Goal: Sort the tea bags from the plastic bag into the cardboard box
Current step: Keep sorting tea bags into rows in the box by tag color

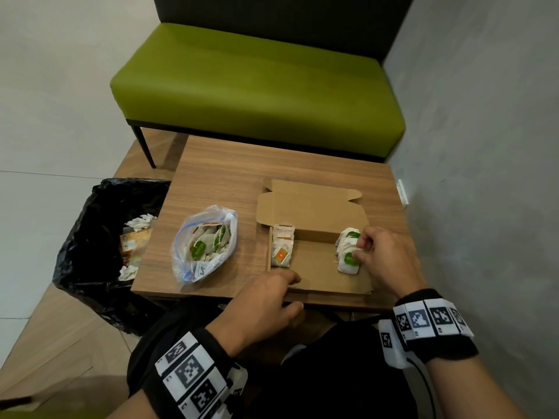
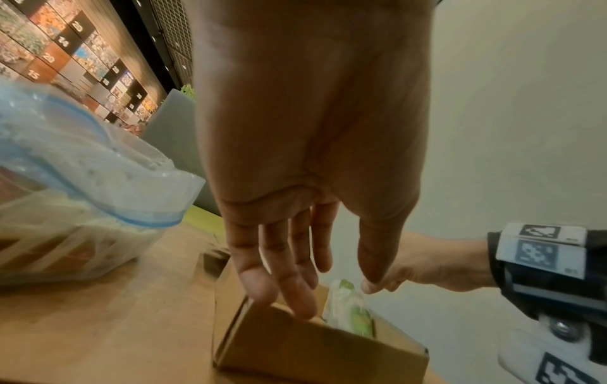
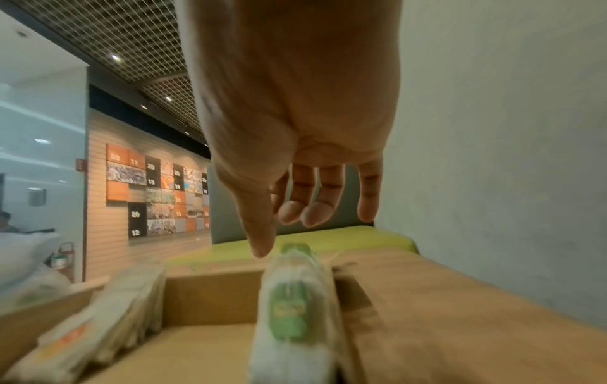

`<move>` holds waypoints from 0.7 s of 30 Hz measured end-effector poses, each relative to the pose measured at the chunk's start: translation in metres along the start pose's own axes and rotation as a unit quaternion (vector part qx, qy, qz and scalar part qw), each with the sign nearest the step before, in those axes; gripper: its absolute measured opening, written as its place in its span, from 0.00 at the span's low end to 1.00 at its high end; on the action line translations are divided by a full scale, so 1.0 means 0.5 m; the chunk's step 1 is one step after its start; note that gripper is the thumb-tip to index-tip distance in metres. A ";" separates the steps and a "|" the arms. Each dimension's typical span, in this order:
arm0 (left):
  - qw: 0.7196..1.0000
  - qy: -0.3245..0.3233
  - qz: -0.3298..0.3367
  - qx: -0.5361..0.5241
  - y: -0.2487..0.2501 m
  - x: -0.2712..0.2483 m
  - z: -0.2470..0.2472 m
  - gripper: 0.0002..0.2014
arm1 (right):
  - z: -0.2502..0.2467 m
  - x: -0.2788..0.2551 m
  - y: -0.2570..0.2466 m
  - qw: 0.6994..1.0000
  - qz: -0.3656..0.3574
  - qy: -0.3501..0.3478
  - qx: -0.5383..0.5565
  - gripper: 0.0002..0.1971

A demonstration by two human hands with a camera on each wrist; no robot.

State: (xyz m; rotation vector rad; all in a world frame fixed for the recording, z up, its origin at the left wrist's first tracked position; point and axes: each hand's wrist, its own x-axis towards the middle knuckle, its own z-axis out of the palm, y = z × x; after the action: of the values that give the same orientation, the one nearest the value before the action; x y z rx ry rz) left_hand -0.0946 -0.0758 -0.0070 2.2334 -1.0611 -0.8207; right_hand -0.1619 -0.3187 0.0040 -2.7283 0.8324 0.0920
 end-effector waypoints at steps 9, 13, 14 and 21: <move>0.958 0.267 -0.088 0.047 -0.048 -0.050 -0.149 0.03 | 0.013 -0.023 -0.188 0.984 -0.159 -0.007 0.083 0.05; 0.926 0.272 -0.185 0.186 -0.117 -0.056 -0.198 0.10 | 0.052 -0.043 -0.295 0.963 -0.253 -0.030 0.081 0.11; 0.922 0.248 -0.209 0.213 -0.132 -0.056 -0.201 0.12 | 0.062 -0.047 -0.317 0.958 -0.272 -0.031 0.083 0.14; 0.904 0.228 -0.219 0.289 -0.169 -0.047 -0.178 0.16 | 0.110 -0.045 -0.384 0.954 -0.288 -0.069 0.034 0.16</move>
State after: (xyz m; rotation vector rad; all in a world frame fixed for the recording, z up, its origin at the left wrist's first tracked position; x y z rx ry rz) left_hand -0.0022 0.0073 0.0029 3.0299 -0.6243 -0.0940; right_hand -0.0728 -0.1386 0.0032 -2.7399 -0.0169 0.1256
